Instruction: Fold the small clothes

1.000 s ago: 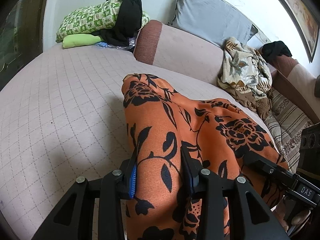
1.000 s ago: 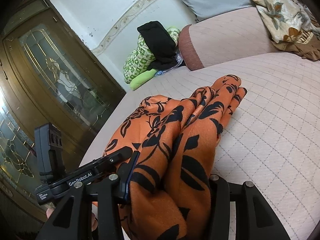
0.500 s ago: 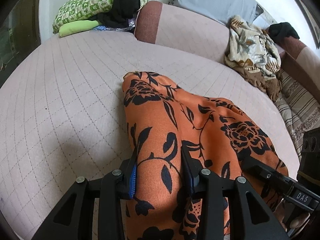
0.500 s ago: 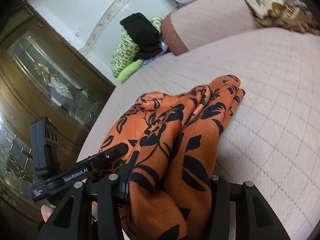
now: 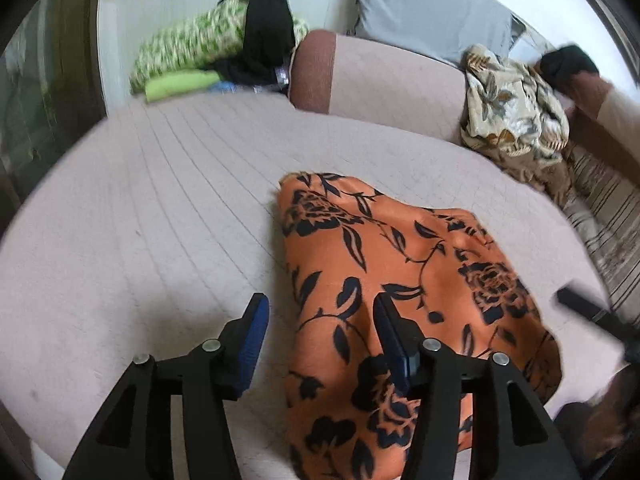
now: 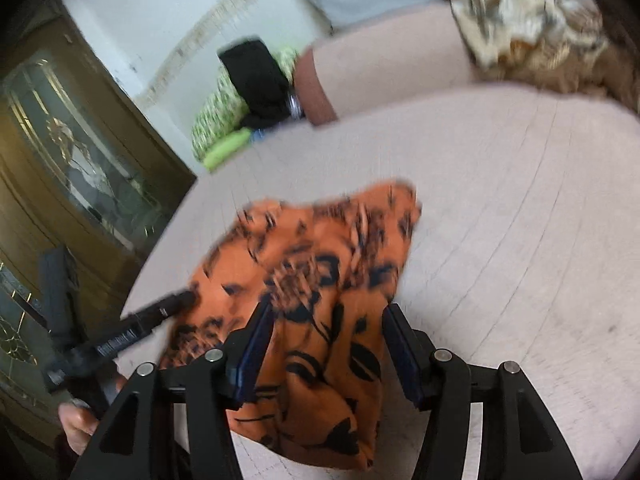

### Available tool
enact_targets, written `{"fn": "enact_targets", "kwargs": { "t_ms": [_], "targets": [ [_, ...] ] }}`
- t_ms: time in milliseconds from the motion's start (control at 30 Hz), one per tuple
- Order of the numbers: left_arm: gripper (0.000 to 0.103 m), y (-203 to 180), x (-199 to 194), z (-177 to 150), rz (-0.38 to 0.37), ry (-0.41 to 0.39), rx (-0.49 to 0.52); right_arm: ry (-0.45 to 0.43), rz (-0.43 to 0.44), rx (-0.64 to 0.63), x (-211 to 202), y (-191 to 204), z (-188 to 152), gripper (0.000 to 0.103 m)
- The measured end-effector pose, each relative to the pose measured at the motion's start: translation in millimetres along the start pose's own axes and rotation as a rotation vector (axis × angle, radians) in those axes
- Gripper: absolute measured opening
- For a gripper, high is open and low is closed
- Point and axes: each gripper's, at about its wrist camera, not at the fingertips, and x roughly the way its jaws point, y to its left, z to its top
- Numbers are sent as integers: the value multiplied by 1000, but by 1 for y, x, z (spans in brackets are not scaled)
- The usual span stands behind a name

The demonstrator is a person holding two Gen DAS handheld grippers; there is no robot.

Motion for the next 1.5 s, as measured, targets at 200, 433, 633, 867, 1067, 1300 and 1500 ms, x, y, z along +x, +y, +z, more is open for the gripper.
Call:
{"fn": "enact_targets", "kwargs": {
  "t_ms": [200,433,633,867,1067,1300,1500],
  "targets": [
    [81,-3,18,-20,112,53,39,9,150,-17,5,22,-10,61],
    [87,6,7,-23,103,70,-11,179,137,80,38,6,-32,55],
    [87,-3,-42,-23,232,31,11,64,43,-61,-14,29,-9,60],
    [92,-15,-119,-4,347,-108,24,-101,-75,-207,-78,67,5,64],
    [101,-39,-178,10,433,-251,85,-202,-138,-269,-127,87,7,65],
    [101,-59,-232,25,401,-344,85,-288,-173,-333,-170,107,8,67],
    [101,-65,-268,33,414,-412,62,-320,-182,-358,-194,117,9,67]
  ]
}}
